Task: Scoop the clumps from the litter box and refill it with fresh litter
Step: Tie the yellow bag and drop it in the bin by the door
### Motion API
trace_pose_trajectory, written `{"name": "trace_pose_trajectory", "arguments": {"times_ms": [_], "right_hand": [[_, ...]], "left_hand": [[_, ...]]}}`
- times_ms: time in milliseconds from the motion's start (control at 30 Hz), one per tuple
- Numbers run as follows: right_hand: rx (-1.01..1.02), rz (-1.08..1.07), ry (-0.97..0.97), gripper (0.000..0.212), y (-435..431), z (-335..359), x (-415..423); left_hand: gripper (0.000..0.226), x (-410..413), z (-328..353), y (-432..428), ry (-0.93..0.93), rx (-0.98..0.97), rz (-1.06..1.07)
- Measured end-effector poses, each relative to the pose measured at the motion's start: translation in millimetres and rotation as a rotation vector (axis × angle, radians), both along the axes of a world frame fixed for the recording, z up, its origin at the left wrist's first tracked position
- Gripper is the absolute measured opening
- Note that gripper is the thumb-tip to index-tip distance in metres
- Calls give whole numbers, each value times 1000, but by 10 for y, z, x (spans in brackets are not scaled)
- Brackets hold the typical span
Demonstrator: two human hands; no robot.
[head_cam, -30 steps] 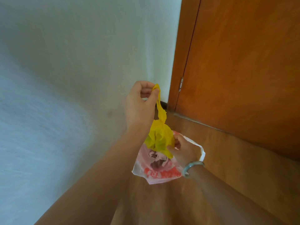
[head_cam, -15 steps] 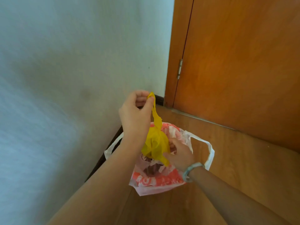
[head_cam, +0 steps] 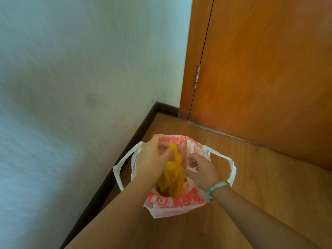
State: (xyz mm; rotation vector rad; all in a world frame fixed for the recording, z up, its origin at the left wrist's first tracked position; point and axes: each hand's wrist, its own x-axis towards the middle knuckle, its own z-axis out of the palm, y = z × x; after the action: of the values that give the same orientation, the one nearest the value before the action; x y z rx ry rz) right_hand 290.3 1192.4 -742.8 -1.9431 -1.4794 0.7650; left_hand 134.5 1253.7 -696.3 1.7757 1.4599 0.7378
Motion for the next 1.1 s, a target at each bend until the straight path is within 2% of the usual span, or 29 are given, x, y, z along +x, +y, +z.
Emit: {"name": "trace_pose_trajectory", "arguments": {"times_ms": [100,200,367,500,700,900,1100], "right_hand": [[10,7,-25,28,41,46,31],[19,16,-46,31,109,116,49],[38,93,-120,28,263,395,22],[25,149,-261,34,396,840,-44],[15,245,-489,45,318,2080,-194],[-2,266,-558,45,169,3707,-221],[-23,273,-628,45,-64,5310,-206]], "left_hand": [[43,-63,27,43,146,34,-98],[41,-158,78,67,345,166,-178],[33,-190,359,140,461,312,-169],[33,-182,782,143,546,303,-183],[34,-304,1819,94,675,284,-192],[35,-271,3325,2,765,266,-233],[32,-135,4930,-219,838,344,-276]]}}
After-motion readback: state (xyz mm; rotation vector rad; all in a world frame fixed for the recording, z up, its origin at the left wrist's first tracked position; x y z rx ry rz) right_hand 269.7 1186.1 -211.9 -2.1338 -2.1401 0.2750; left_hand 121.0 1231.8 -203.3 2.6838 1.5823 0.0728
